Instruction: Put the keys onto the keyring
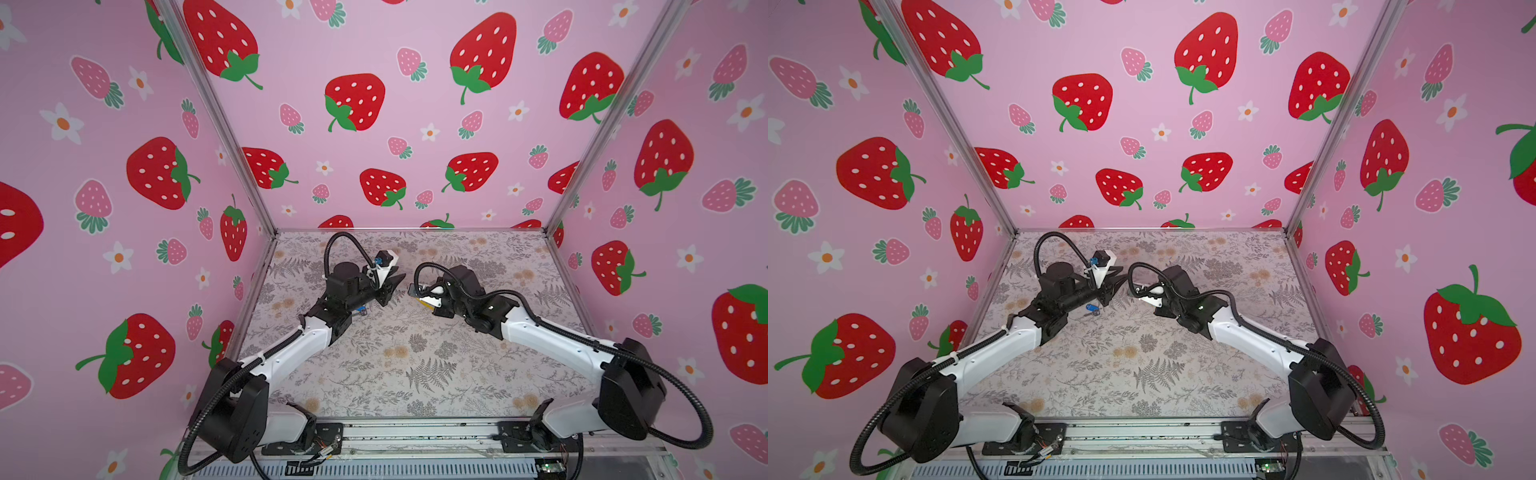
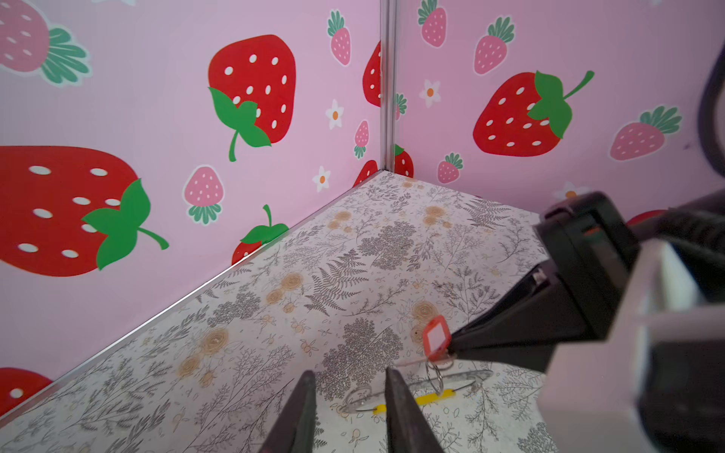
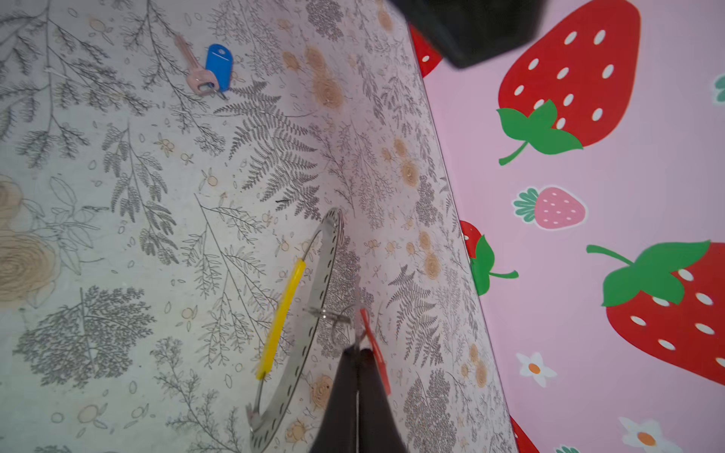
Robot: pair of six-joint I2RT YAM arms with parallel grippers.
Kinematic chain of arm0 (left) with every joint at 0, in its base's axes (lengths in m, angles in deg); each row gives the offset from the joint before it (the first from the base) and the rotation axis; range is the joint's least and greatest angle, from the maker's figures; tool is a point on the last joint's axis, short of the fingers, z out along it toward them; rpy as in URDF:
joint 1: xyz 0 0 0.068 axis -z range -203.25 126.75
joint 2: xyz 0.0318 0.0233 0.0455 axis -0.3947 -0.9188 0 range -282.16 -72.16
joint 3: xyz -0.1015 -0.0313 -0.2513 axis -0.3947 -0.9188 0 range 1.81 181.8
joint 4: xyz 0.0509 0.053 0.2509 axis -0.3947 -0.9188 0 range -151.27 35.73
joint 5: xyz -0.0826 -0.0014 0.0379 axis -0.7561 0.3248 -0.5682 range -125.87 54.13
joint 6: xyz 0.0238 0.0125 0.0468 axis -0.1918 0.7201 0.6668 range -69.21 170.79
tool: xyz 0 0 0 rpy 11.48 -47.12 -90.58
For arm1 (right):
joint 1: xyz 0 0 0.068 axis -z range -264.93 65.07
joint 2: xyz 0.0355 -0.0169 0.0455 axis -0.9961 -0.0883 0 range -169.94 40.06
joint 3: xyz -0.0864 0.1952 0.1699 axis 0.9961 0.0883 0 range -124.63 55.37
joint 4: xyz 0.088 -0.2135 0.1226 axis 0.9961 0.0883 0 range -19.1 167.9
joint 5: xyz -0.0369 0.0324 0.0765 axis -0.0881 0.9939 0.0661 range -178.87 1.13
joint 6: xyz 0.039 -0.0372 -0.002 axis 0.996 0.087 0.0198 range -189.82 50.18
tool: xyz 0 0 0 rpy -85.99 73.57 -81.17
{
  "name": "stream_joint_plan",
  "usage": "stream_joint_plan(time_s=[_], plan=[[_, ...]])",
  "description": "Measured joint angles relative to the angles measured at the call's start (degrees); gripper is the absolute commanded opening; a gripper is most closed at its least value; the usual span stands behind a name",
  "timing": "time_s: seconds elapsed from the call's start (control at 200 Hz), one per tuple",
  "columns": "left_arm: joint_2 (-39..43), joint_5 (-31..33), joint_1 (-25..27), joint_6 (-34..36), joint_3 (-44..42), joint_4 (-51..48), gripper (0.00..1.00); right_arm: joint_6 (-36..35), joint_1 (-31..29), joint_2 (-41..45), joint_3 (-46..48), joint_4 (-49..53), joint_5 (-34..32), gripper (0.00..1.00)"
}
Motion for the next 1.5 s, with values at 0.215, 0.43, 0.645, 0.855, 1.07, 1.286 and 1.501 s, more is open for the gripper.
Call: stream_joint_plan(time_s=[0.215, 0.43, 0.645, 0.855, 1.07, 1.286, 1.501], plan=[[5.46, 3.13, -2.71, -0.59, -3.23, -2.45, 0.33, 3.76, -2.14, -2.12, 1.75, -5.75, 2.03, 0.0], [7.17, 5.77, -3.48, -1.42, -5.79, -4.2, 0.33, 4.61, -1.42, -5.9, 8.55, -13.49, 1.99, 0.0], [5.75, 6.62, -3.5, -2.62, -6.88, -5.7, 0.33, 5.7, 1.25, -10.8, 14.86, -20.63, 0.57, 0.0], [3.15, 7.15, -3.52, -2.69, -6.86, -5.84, 0.33, 4.87, 3.48, -12.37, 17.0, -25.7, -3.19, 0.0], [0.17, 7.23, -3.52, -2.64, -6.73, -7.41, 0.33, 2.21, 4.15, -14.14, 21.31, -31.87, -8.52, 0.03], [-1.36, 7.21, -3.56, -2.6, -5.22, -8.33, 0.33, 1.4, 5.14, -15.72, 22.12, -35.47, -11.82, 0.1], [-1.55, 7.26, -3.89, -2.4, -4.7, -9.57, 0.35, 1.97, 5.4, -16.81, 23.21, -36.61, -15.74, 0.41]])
